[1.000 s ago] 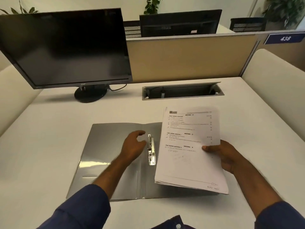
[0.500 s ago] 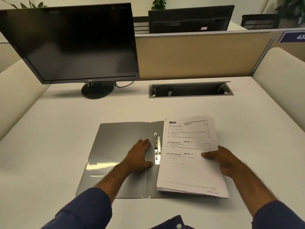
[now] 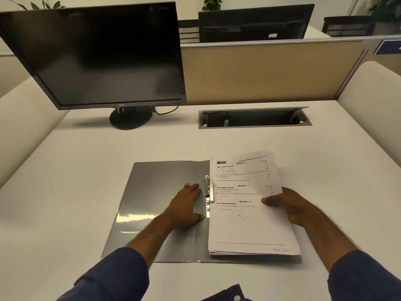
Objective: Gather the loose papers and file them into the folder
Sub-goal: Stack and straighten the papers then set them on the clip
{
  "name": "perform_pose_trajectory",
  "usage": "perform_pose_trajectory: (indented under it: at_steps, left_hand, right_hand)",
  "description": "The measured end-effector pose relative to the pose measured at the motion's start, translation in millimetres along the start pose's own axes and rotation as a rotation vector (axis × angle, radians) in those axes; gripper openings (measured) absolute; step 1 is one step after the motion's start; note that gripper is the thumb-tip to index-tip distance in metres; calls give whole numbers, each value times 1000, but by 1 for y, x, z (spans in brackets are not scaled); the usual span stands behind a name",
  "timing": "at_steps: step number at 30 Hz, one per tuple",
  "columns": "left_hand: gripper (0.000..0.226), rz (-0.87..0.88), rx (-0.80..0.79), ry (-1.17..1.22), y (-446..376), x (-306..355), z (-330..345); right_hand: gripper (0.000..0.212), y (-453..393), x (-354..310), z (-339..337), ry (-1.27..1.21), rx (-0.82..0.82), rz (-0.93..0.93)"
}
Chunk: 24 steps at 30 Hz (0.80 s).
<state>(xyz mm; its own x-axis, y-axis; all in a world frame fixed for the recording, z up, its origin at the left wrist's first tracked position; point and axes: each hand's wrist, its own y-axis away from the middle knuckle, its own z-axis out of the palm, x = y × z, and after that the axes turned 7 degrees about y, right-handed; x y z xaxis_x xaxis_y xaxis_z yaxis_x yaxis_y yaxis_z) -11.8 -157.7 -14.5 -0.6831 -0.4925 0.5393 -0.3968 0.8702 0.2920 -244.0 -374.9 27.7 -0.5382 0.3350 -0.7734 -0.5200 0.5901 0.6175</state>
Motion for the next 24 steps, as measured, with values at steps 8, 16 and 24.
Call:
perform_pose_trajectory:
  at_steps: [8, 16, 24]
  left_hand:
    - [96, 1, -5, -16, -1, 0, -1]
    - [95, -11, -14, -2, 0, -1, -2]
    - [90, 4, 131, 317, 20, 15, 4]
  right_hand:
    - [45, -7, -3, 1, 59, -15, 20]
    - [61, -13, -3, 16, 439, 447, -107]
    - [61, -22, -2, 22, 676, 522, 12]
